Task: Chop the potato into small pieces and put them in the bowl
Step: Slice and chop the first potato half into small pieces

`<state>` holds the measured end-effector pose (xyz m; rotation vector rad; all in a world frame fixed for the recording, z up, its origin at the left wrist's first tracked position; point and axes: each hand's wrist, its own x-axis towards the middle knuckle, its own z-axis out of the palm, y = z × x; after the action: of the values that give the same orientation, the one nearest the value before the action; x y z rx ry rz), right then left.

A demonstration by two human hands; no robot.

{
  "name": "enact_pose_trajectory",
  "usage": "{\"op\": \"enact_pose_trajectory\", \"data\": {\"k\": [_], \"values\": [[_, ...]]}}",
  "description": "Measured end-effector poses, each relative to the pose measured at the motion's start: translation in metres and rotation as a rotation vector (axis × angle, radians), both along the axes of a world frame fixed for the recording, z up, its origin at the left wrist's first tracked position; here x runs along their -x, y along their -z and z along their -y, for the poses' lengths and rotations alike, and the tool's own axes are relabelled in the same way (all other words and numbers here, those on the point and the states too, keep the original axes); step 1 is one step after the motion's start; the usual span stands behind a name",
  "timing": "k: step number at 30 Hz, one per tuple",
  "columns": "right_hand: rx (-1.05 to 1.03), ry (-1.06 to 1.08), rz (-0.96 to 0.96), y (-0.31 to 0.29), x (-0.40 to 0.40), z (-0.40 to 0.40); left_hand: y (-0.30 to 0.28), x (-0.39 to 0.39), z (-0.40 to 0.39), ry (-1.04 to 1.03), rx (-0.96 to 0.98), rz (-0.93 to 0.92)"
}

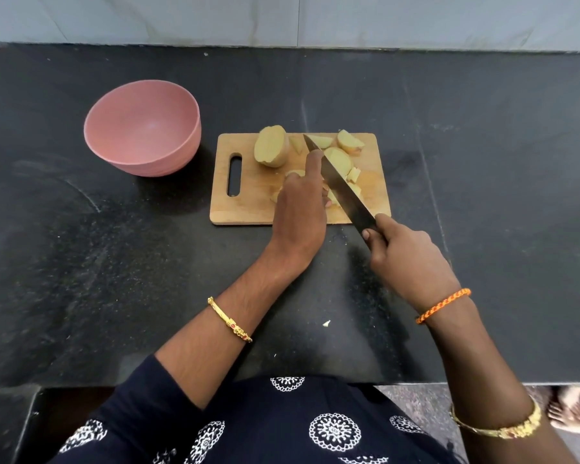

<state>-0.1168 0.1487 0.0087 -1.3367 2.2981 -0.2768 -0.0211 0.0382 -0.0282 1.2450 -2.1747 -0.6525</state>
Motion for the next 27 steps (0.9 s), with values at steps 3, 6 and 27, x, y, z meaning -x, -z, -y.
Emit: {"op": "enact_pose_trajectory", "data": {"k": [3, 6, 27], "values": [[0.021, 0.001, -0.011, 0.001, 0.000, 0.002, 0.000, -0.001, 0.001, -0.012, 0.013, 0.008], [0.018, -0.011, -0.018, 0.001, 0.000, 0.003, 0.001, -0.001, 0.003, -0.019, 0.016, 0.015], [0.137, 0.329, 0.078, 0.005, 0.013, -0.020, -0.002, -0.002, 0.010, -0.144, 0.158, 0.049]]}}
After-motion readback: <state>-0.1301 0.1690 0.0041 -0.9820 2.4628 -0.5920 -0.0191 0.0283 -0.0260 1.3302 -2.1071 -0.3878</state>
